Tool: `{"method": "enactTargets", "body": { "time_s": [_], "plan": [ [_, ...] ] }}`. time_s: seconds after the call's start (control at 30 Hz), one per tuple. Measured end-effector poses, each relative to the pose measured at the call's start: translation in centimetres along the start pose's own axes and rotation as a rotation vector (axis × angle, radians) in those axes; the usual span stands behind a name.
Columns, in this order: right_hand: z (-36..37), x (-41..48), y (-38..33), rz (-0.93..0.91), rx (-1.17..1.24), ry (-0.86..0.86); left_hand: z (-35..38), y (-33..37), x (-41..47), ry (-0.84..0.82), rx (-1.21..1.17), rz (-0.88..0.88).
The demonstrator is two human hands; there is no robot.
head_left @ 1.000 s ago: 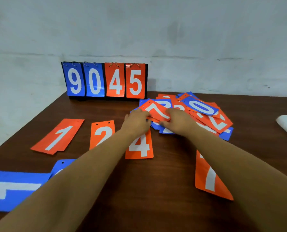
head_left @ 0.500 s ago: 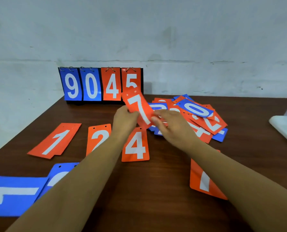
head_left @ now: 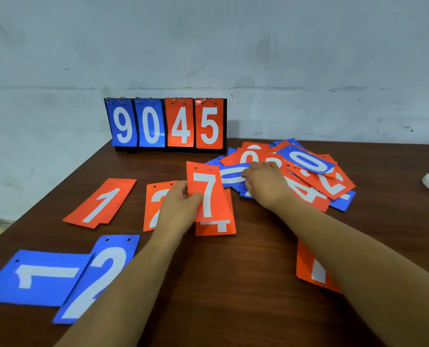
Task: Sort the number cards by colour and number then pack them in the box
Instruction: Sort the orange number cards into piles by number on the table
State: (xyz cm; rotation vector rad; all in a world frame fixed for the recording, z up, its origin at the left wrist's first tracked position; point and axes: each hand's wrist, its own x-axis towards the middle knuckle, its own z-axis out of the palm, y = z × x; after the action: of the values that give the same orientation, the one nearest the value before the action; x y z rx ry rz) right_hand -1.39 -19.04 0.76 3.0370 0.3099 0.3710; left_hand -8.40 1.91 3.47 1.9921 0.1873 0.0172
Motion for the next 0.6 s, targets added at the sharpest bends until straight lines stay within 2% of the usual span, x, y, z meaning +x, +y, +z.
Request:
{"method": "enactTargets", "body": {
  "time_s": [0.1,0.23,0.33,0.47,0.6],
  "plan": [
    [0.1,-0.6,0.1,-0.001,0.033,0.019,0.4,0.2,0.1,-0.01,-0.023,-0.021],
    [-0.1,-1.1,0.6,0.022,0.245,-0.108,0.4,0.5,-0.1,-0.013,-0.031,-0.033],
    [-0.8,-1.0,0.4,-0.01,0.136,-0.119,0.1,0.3,-0.3,-0.011,-0.045,-0.037],
    [-1.3,-1.3,-0.7,-0.075,0.0,-0.019,-0.1,0.1,-0.6,-0.009,-0.06,-0.043],
    [-2.7,-2.5,-0.9,0.052,0.078,0.18,-0.3,0.3,-1.0,0.026,-0.108,-0.037]
  ]
}}
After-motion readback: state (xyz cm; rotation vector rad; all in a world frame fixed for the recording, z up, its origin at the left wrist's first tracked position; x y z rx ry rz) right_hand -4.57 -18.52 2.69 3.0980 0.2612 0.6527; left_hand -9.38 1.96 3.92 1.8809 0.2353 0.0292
